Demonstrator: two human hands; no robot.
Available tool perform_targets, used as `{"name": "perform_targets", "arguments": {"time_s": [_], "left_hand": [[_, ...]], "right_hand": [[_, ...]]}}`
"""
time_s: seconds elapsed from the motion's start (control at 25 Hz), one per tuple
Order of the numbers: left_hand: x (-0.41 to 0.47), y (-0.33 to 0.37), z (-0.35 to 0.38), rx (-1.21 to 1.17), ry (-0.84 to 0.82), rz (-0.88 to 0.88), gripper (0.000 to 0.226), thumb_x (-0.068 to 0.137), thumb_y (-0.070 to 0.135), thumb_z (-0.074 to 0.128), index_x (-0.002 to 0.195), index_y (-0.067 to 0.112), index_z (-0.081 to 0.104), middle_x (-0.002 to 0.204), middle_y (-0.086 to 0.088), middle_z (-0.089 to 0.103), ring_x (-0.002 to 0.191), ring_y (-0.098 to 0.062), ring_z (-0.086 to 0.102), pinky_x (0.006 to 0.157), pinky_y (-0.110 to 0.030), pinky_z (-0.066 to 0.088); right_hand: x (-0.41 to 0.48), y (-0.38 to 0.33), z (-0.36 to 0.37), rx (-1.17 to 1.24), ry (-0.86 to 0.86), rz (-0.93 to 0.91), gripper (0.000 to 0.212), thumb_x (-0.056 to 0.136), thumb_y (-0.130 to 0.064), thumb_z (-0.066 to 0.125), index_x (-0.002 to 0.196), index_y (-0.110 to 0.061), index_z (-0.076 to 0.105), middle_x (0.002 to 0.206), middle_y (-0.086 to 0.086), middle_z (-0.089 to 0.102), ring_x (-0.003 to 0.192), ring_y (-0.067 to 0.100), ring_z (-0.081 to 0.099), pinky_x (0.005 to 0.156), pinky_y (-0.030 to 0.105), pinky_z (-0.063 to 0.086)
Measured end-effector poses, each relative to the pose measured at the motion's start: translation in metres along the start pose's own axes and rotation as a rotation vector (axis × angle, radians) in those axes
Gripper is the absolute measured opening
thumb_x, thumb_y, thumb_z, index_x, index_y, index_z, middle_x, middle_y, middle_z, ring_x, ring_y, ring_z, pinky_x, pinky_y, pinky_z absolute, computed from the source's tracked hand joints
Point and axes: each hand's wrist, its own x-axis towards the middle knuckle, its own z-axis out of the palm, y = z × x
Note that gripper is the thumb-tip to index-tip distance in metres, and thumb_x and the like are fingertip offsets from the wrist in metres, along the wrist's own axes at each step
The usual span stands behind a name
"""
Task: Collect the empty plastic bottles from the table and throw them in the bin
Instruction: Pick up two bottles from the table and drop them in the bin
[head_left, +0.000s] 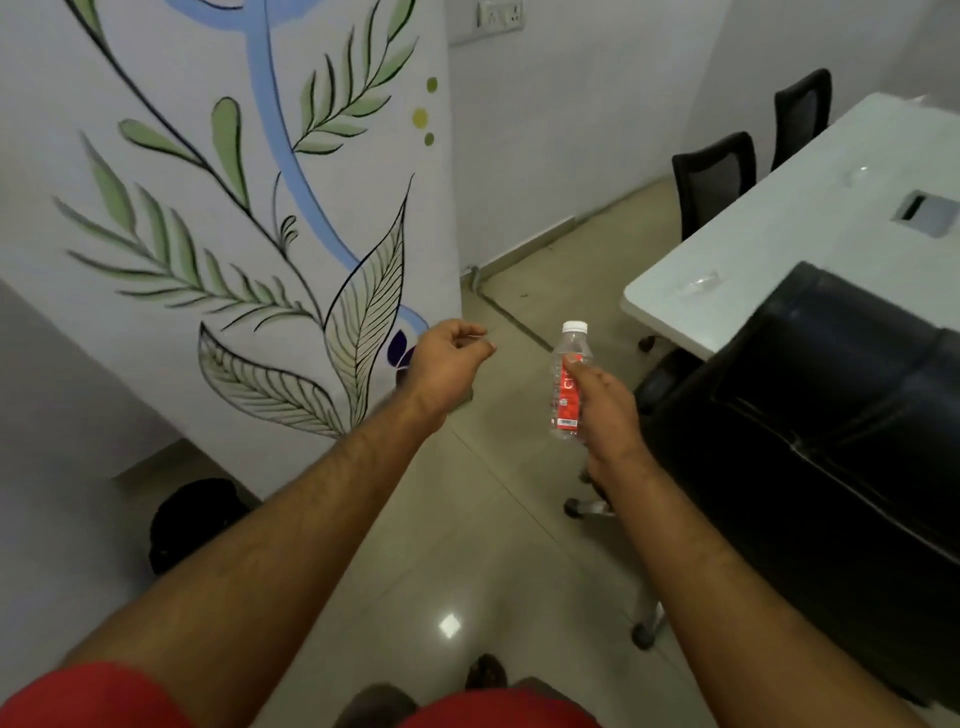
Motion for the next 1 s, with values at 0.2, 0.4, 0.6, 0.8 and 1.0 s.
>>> {"name": "perform_targets", "arguments": {"time_s": [0.2,0.4,0.6,0.8,1.0], "left_hand": [[0.140,0.015,0.023,0.039,-0.157,0.034,0.016,0.086,0.015,0.068,0.102,0.017,0.066,0.087,-0.001,0.063,0.088,-0.018,0.061,0.084,-0.035,0.052],[0.297,0.014,0.069,0.108,-0.347,0.057,0.023,0.085,0.012,0.067,0.108,0.010,0.066,0.074,0.004,0.057,0.073,-0.011,0.055,0.077,-0.029,0.048],[0.405,0.029,0.147,0.193,-0.589,0.044,0.020,0.083,0.017,0.070,0.103,0.013,0.067,0.082,0.001,0.064,0.083,-0.016,0.061,0.080,-0.026,0.048],[0.463,0.034,0.248,0.289,-0.780,0.047,0.029,0.086,0.019,0.068,0.113,0.009,0.066,0.104,-0.006,0.068,0.099,-0.021,0.064,0.088,-0.029,0.051],[0.505,0.020,0.391,0.490,-0.901,0.050,0.043,0.087,0.028,0.066,0.126,0.011,0.057,0.108,-0.005,0.063,0.095,-0.021,0.062,0.078,-0.029,0.048]], "right_hand": [[0.108,-0.016,0.035,0.058,0.182,-0.024,0.018,0.091,-0.031,0.068,0.096,-0.013,0.067,0.078,0.002,0.067,0.068,0.016,0.063,0.062,0.027,0.053],[0.223,-0.028,0.063,0.126,0.432,-0.013,0.018,0.091,-0.031,0.068,0.087,-0.013,0.066,0.080,0.006,0.068,0.069,0.018,0.064,0.065,0.030,0.054],[0.299,-0.060,0.057,0.162,0.672,0.029,0.023,0.091,-0.030,0.069,0.083,-0.008,0.066,0.080,0.012,0.068,0.073,0.027,0.066,0.079,0.049,0.057],[0.363,-0.069,0.006,0.248,0.836,0.080,0.023,0.089,-0.032,0.071,0.088,-0.009,0.066,0.088,0.015,0.070,0.086,0.037,0.070,0.083,0.056,0.058],[0.449,-0.070,-0.075,0.337,0.941,0.153,0.026,0.092,-0.034,0.066,0.105,-0.011,0.065,0.095,0.007,0.073,0.079,0.020,0.072,0.059,0.030,0.056]]}}
